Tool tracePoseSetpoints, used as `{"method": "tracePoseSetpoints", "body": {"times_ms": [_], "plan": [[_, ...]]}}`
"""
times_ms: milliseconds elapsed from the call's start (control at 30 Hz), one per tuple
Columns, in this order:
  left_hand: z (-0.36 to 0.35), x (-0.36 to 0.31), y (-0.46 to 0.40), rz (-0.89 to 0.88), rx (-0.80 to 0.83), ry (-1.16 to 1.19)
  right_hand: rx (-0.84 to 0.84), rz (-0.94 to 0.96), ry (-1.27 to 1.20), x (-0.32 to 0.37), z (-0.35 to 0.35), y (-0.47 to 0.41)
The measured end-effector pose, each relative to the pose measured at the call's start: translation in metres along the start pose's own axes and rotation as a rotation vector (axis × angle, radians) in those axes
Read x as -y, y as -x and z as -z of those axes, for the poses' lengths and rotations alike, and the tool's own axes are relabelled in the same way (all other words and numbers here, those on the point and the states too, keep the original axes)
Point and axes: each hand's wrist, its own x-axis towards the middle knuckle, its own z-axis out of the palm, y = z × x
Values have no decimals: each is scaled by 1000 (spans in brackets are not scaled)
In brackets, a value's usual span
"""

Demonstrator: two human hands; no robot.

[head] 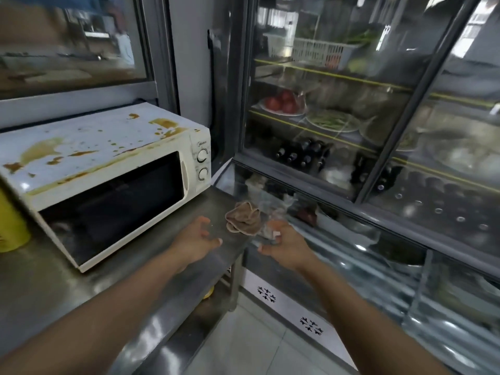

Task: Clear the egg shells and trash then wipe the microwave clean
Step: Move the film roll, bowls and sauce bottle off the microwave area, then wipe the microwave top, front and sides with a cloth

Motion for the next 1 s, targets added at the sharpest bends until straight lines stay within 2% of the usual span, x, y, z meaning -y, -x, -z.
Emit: {"method": "tracePoseSetpoints", "body": {"times_ms": [233,367,500,600,767,833,1000], "plan": [[-11,-10,-55,50,-49,77,65,-19,-24,-15,13,-91],[-22,-12,-84,102,-129,118,166,-40,91,-32,10,-152],[-31,-20,-105,134,-163,-5,223,-35,131,-60,0,-219],[-41,-25,-120,216,-206,2,300,-28,147,-79,-12,-259],[-58,-24,-135,367,-307,129,367,105,303,-102,-33,-303],[-64,-25,-138,405,-338,105,400,144,336,-104,-36,-313],[-72,-32,-135,425,-436,106,518,235,353,-95,-30,-326]]}}
